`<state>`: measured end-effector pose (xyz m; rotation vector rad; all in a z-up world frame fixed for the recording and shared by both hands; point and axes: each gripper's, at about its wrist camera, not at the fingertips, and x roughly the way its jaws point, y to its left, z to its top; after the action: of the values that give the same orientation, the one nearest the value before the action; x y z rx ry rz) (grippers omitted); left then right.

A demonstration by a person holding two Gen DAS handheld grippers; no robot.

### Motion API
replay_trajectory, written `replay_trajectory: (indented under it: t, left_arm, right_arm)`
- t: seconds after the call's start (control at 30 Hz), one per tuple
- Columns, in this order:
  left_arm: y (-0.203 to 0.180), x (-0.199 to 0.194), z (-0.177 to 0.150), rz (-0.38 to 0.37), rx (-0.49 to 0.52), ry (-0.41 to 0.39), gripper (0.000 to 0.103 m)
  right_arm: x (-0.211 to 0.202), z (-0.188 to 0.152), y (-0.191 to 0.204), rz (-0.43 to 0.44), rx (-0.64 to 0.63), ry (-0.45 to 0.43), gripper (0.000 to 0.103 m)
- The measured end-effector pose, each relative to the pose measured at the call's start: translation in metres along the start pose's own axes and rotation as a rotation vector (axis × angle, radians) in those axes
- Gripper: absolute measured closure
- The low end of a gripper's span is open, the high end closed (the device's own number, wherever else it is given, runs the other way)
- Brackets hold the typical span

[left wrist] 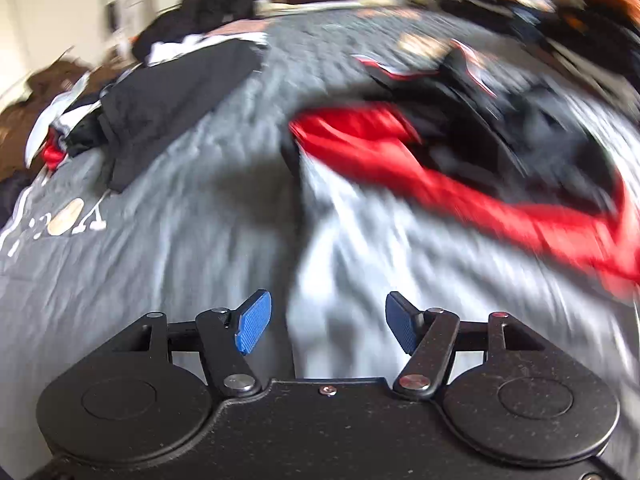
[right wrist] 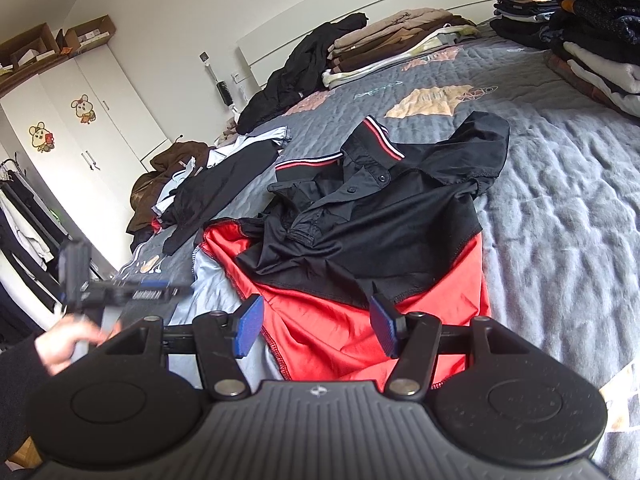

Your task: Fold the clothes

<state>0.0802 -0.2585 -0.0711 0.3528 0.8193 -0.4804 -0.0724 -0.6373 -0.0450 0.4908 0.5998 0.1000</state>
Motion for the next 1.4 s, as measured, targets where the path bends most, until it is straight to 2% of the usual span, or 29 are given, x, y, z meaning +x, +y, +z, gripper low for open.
replay_trajectory:
  t: [0.1, 0.2, 0.3, 0.4, 0.5, 0.53, 0.57, 0.6, 0.63, 0.7, 0.8, 0.87, 1.0, 1.13, 1.2, 1.23, 1.3, 1.37, 1.4]
  left_arm:
    - [-0.013, -0.035, -0.035, -0.021, 0.095, -0.001, 0.040]
    - [-0.020, -0.053, -0.057, -0.038, 0.086, 0.006, 0.040]
    - [-0.010, -0.050, -0.067, -0.025, -0.010, 0.015, 0.039]
    - [0.010, -0.033, -0.075, -0.041, -0.186, 0.039, 0.039]
    - [0.012, -0.029, -0.076, -0.079, -0.234, 0.054, 0.040]
    - [0.010, -0.030, -0.076, -0.102, -0.238, 0.054, 0.045]
    - [0.009, -0.031, -0.077, -0.147, -0.267, 0.056, 0.069]
    - [0.008, -0.030, -0.079, -0.195, -0.302, 0.073, 0.087]
    - [0.006, -0.029, -0.081, -0.241, -0.336, 0.088, 0.097]
    - [-0.005, -0.037, -0.081, -0.219, -0.311, 0.070, 0.097]
    - [-0.006, -0.059, -0.084, -0.249, -0.351, 0.065, 0.098]
    - [0.002, -0.083, -0.083, -0.284, -0.392, 0.058, 0.098]
    - [0.015, -0.134, -0.085, -0.286, -0.391, 0.069, 0.098]
    - [0.007, -0.146, -0.102, -0.251, -0.350, 0.184, 0.098]
    - [-0.007, -0.140, -0.109, -0.253, -0.275, 0.240, 0.095]
    - [-0.013, -0.142, -0.108, -0.225, -0.239, 0.213, 0.094]
    - [-0.020, -0.146, -0.101, -0.179, -0.194, 0.147, 0.084]
    - [-0.020, -0.154, -0.085, -0.131, -0.182, 0.021, 0.056]
    - [-0.023, -0.155, -0.075, -0.105, -0.149, -0.037, 0.051]
  right_arm:
    - [0.000, -0.002, 0.000, -0.001, -0.003, 0.009, 0.045]
    - [-0.002, -0.004, 0.003, 0.004, -0.017, 0.016, 0.045]
    - [-0.005, -0.008, 0.008, -0.001, -0.036, 0.025, 0.045]
    - [-0.009, -0.013, 0.012, -0.014, -0.060, 0.032, 0.045]
    - [-0.016, -0.018, 0.015, -0.028, -0.077, 0.035, 0.045]
    - [-0.018, -0.019, 0.017, -0.032, -0.082, 0.036, 0.045]
    - [-0.020, -0.020, 0.018, -0.036, -0.087, 0.035, 0.045]
    - [-0.022, -0.020, 0.020, -0.036, -0.091, 0.032, 0.045]
    - [-0.023, -0.020, 0.022, -0.034, -0.095, 0.028, 0.045]
    - [-0.026, -0.019, 0.025, -0.027, -0.100, 0.020, 0.045]
    - [-0.030, -0.016, 0.029, -0.009, -0.101, 0.005, 0.045]
    - [-0.032, -0.015, 0.032, 0.006, -0.103, -0.003, 0.045]
    - [-0.033, -0.012, 0.034, 0.018, -0.103, -0.008, 0.045]
    - [-0.034, -0.008, 0.032, 0.023, -0.089, -0.017, 0.045]
    - [-0.035, -0.006, 0.031, 0.024, -0.085, -0.021, 0.045]
    - [-0.035, -0.005, 0.030, 0.023, -0.082, -0.023, 0.045]
    - [-0.036, -0.004, 0.030, 0.019, -0.077, -0.026, 0.045]
    - [-0.036, -0.003, 0.029, 0.016, -0.072, -0.029, 0.045]
    - [-0.036, -0.003, 0.028, 0.014, -0.070, -0.032, 0.045]
